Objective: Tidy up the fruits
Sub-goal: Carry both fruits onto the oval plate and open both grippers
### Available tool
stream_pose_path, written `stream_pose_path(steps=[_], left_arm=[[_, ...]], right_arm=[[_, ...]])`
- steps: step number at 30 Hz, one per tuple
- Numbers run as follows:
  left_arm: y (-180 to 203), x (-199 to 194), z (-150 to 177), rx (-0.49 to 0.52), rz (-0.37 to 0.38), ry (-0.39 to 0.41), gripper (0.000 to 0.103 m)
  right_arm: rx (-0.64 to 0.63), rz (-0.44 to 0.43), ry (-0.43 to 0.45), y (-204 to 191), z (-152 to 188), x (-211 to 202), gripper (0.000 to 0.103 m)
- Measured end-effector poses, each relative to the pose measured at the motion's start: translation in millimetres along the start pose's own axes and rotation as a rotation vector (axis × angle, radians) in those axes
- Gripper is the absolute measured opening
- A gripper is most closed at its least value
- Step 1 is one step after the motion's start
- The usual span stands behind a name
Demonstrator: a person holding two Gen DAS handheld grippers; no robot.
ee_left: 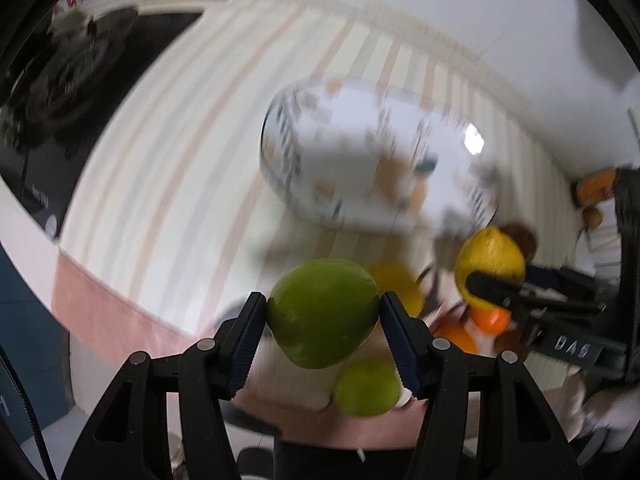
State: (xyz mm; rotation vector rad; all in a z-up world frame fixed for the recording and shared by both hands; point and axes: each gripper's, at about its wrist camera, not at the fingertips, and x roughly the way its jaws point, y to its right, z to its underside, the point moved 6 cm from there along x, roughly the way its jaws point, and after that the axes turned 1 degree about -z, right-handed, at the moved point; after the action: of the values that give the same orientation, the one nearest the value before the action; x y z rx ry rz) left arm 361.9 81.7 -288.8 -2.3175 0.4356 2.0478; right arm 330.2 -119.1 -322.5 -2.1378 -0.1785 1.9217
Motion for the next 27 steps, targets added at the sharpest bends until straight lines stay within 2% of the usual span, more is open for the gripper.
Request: stream_pose_path(steps=[3, 5, 10, 13, 19, 27], left_arm=[[19.3, -3.9, -37.7, -0.009, -0.02, 0.026, 0.056], [23.4, 5.7, -63.9, -0.043, -0.005, 0.023, 0.056], [27.4, 51.0, -122.9, -0.168, 0.038, -0.068, 0.056], [32.1, 67.1, -138.1, -0.189, 0.048, -0.114, 0.056], [39.5, 92.6, -147.0, -0.204, 0.074, -0.204, 0.056], [46.9, 101.2, -149.5, -0.205, 0.059, -0.259, 0.057]], right_arm=[[0.027, 0.051, 0.021, 11.8, -25.1, -8.5, 0.066], [0.047, 0.077, 0.02, 22.2, -46.9, -5.7, 0.066], [0.103, 0.156, -0.016, 37.3, -89.8, 14.2, 0.066], [0.125, 0.156, -0.044, 43.6, -105.5, 20.5, 0.066], [0.133, 0.161, -0.076, 48.6, -112.5, 21.2, 0.066], [0.145, 0.154, -0.097, 59.8, -111.6, 18.7, 0.066]])
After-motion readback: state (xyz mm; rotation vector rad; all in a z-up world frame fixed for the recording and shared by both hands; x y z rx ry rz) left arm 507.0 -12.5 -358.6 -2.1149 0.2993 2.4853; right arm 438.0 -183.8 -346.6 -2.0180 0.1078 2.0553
